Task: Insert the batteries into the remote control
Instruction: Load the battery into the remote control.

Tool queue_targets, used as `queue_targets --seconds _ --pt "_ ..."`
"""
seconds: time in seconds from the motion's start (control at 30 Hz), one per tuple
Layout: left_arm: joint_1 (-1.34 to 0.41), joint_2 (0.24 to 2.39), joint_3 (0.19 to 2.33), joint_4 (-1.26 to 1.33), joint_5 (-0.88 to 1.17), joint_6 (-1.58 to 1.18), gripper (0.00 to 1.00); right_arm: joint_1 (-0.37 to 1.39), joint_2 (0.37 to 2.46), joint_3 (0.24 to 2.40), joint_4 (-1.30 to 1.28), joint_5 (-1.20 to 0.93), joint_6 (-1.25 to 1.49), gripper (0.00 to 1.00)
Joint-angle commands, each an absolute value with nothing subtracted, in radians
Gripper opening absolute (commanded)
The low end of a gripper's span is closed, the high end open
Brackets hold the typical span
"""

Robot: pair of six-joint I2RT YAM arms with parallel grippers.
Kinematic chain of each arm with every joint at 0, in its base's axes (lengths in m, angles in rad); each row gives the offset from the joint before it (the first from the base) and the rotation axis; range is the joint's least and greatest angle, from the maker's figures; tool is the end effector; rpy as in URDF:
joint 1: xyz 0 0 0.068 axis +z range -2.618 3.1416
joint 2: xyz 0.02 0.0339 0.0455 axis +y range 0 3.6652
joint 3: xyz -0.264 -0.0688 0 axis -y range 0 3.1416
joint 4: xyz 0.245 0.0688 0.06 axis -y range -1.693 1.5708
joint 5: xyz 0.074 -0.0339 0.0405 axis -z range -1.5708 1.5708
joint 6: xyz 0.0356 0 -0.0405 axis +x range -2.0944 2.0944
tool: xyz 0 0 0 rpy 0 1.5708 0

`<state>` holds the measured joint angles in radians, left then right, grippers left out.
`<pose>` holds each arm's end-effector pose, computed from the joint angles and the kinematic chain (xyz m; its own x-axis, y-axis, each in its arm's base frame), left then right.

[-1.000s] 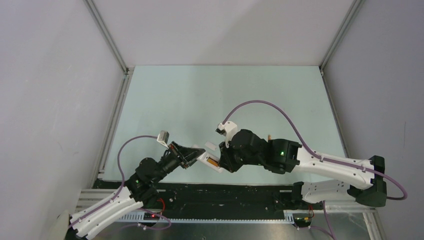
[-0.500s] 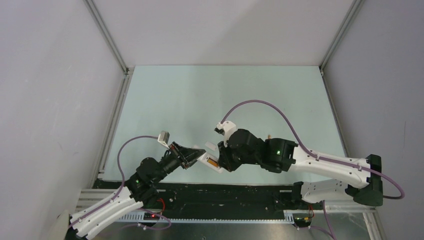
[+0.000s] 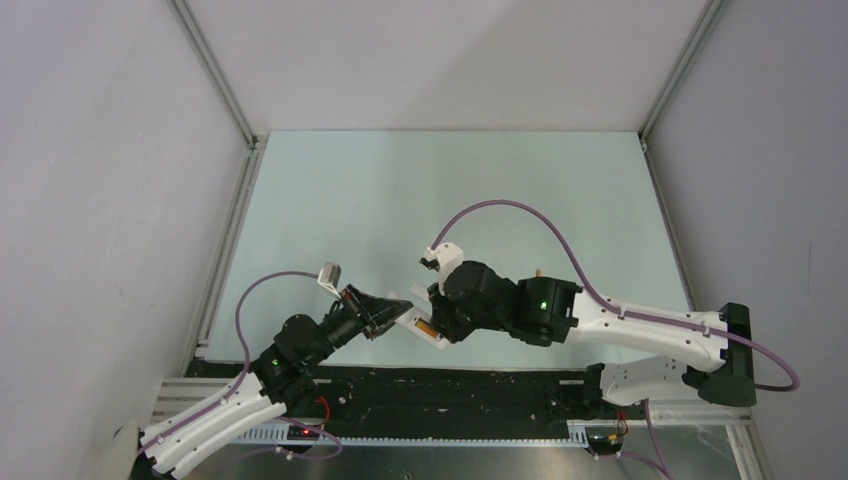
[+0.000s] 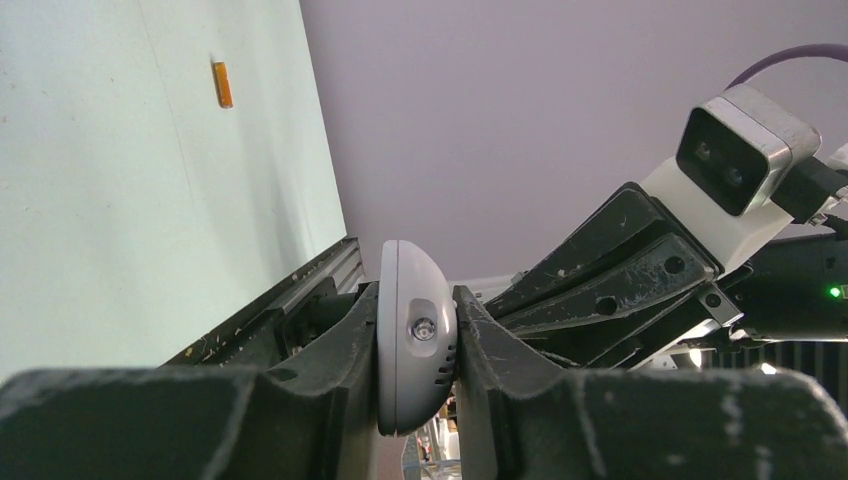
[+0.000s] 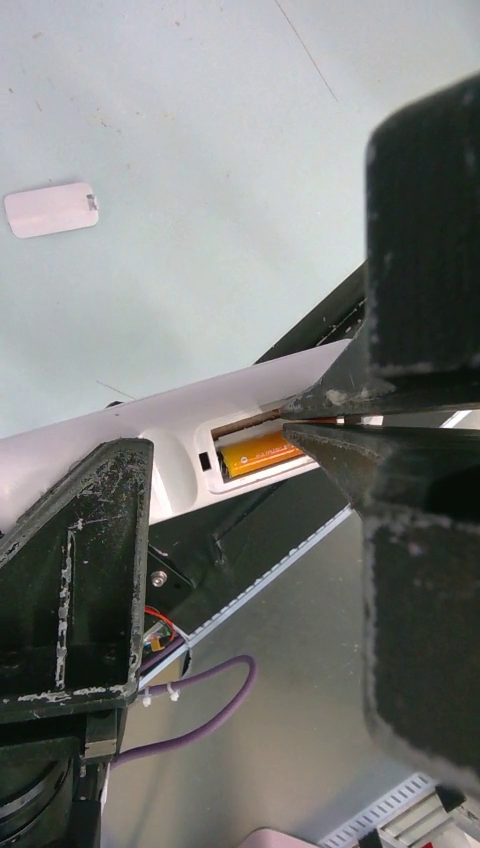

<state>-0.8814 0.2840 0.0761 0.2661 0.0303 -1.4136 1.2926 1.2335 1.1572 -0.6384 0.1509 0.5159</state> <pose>0.0806 -0.0995 0.2020 -0.7750 -0.6119 -0.1580 0.1603 0.0515 -0.9857 0.0776 0.2523 0.3322 -0.6101 -0.3604 -0.7056 -0.7110 0.6420 0.2869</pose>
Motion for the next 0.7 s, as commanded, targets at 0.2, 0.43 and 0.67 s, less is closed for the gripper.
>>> queue_targets --seconds 0.2,0.43,0.67 --pt "-0.883 0.281 0.1 0.376 0.037 -1.439 0.0 1.315 1.144 1.188 -0.575 0.26 0.472 0.23" --pt "-0.882 0.276 0.098 0.374 0.037 -1.442 0.0 1.316 1.036 1.157 -0.501 0.462 0.484 0.48" --pt "-0.882 0.262 0.089 0.373 0.039 -1.446 0.0 1.016 1.08 1.117 -0.868 0.499 0.763 0.59"
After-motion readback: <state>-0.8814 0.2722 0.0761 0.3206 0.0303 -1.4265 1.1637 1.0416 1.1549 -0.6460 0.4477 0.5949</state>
